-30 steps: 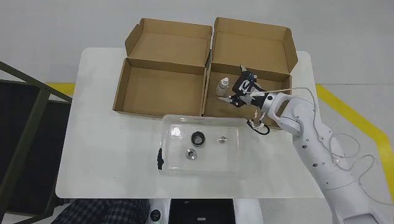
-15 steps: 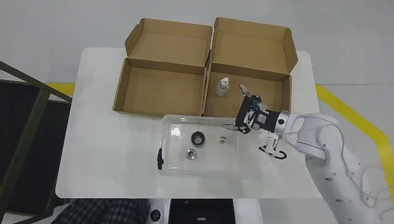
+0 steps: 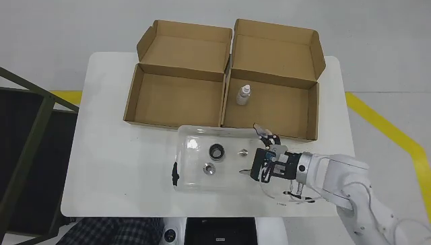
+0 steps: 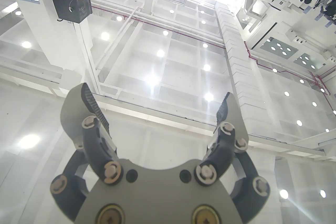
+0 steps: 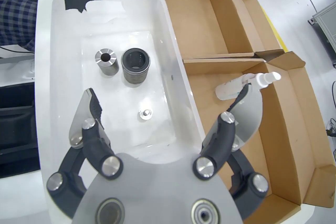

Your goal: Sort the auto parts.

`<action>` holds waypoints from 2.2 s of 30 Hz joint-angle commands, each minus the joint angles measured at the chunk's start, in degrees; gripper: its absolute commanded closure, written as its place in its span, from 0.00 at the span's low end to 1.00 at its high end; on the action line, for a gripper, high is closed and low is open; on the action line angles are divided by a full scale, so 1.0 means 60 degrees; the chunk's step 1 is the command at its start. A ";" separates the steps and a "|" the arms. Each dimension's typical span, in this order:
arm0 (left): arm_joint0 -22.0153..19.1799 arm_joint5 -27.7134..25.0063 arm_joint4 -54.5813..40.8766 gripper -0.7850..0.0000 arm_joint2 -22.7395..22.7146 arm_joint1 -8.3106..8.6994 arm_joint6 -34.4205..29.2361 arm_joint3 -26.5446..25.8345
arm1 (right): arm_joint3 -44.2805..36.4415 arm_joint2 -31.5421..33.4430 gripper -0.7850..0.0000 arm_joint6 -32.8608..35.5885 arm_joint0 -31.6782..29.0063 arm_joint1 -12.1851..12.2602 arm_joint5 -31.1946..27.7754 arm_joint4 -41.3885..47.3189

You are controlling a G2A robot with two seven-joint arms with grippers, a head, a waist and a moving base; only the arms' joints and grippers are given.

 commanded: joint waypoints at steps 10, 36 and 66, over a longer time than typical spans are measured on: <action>0.0000 0.0000 0.0000 0.00 0.0000 0.0000 0.0000 0.0000 | 0.0370 -0.0677 0.00 0.0087 0.0001 0.0034 0.0004 -0.1066; 0.0000 0.0000 0.0000 0.00 0.0000 0.0000 0.0000 0.0000 | 0.1315 -0.1847 0.51 0.1733 0.0953 -0.0061 0.0508 -0.1583; 0.0000 0.0000 0.0000 0.00 0.0000 0.0000 0.0000 0.0000 | 0.1630 -0.2456 1.00 0.2167 0.1528 -0.0158 0.0790 -0.1603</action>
